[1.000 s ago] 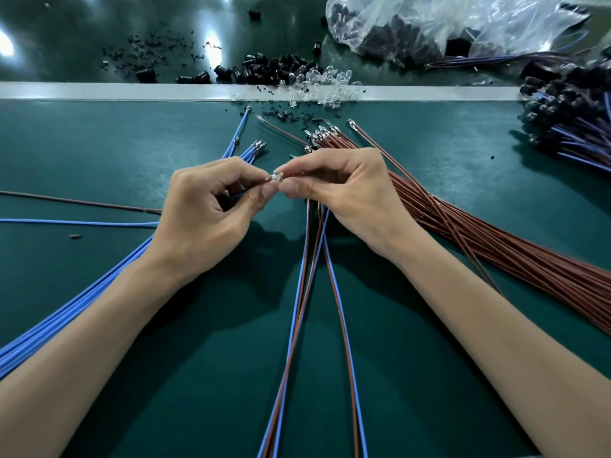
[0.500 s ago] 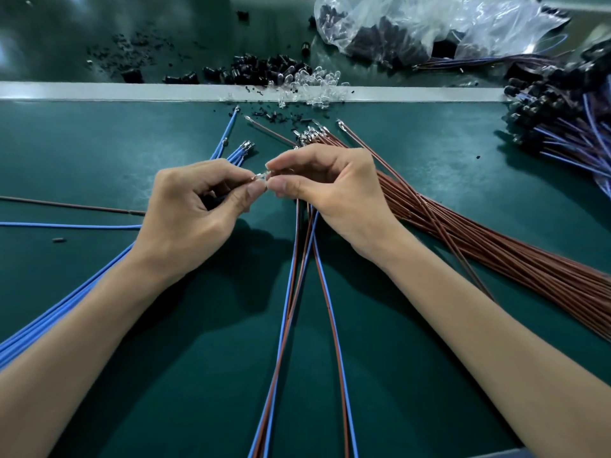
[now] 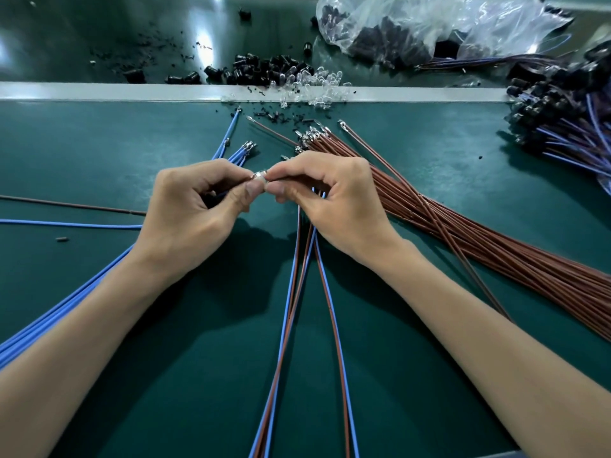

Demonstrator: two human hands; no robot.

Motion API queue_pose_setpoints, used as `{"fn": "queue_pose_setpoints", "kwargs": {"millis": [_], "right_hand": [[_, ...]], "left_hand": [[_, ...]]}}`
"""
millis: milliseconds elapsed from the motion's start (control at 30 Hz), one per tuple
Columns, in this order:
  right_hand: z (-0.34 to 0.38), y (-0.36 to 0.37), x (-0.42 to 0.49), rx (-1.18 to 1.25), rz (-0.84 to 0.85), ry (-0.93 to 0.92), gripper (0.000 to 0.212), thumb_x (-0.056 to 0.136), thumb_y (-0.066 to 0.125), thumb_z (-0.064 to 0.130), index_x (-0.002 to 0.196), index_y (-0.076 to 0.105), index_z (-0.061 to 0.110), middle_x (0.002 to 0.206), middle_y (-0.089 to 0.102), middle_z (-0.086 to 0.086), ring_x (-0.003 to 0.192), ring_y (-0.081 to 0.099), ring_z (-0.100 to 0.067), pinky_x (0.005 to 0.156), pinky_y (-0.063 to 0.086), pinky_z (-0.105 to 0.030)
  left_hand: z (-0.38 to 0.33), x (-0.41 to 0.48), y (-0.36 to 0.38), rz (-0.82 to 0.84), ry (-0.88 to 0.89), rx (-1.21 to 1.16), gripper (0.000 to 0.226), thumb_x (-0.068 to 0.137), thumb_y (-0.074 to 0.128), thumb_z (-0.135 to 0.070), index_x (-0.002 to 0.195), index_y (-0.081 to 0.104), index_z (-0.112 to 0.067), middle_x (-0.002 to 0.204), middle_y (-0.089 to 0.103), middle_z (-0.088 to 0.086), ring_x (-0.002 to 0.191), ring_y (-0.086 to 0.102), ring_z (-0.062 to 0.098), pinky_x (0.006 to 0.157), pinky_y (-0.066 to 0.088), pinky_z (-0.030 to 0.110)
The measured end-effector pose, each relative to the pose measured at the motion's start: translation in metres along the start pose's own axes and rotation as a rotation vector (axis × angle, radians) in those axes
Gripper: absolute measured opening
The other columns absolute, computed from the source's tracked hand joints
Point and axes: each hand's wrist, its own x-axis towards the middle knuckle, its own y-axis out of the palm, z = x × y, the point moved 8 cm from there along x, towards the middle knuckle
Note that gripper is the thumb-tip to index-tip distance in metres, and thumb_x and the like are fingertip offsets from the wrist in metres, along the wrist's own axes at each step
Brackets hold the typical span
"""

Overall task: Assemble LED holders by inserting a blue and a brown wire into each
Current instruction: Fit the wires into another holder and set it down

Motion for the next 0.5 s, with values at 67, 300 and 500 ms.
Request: {"fn": "queue_pose_setpoints", "kwargs": {"millis": [67, 300, 500], "right_hand": [[0.003, 0.001, -0.001, -0.012, -0.005, -0.02, 0.011, 0.081, 0.07, -0.001, 0.092, 0.072, 0.0, 0.079, 0.068, -0.003, 0.063, 0.065, -0.012, 0.066, 0.052, -0.019], [-0.013, 0.003, 0.0, 0.18, 0.01, 0.221, 0.012, 0.082, 0.07, 0.003, 0.087, 0.068, 0.013, 0.074, 0.067, 0.005, 0.061, 0.062, -0.005, 0.067, 0.052, -0.019], [-0.017, 0.006, -0.001, 0.215, 0.083, 0.276, 0.015, 0.084, 0.068, -0.002, 0.087, 0.066, 0.012, 0.074, 0.067, 0.006, 0.06, 0.064, -0.005, 0.065, 0.052, -0.017]], "left_hand": [[-0.001, 0.0, -0.001, -0.004, 0.006, 0.001, 0.006, 0.085, 0.062, -0.023, 0.08, 0.063, -0.026, 0.063, 0.061, -0.023, 0.057, 0.054, -0.006, 0.058, 0.042, 0.01], [-0.004, -0.001, -0.004, -0.058, 0.04, 0.057, 0.006, 0.084, 0.065, -0.023, 0.078, 0.064, -0.021, 0.069, 0.062, -0.006, 0.058, 0.054, 0.006, 0.056, 0.046, 0.032], [-0.011, -0.001, -0.001, -0.053, 0.156, 0.202, 0.014, 0.085, 0.067, -0.016, 0.079, 0.069, -0.003, 0.066, 0.06, 0.007, 0.056, 0.05, 0.021, 0.052, 0.041, 0.033]]}}
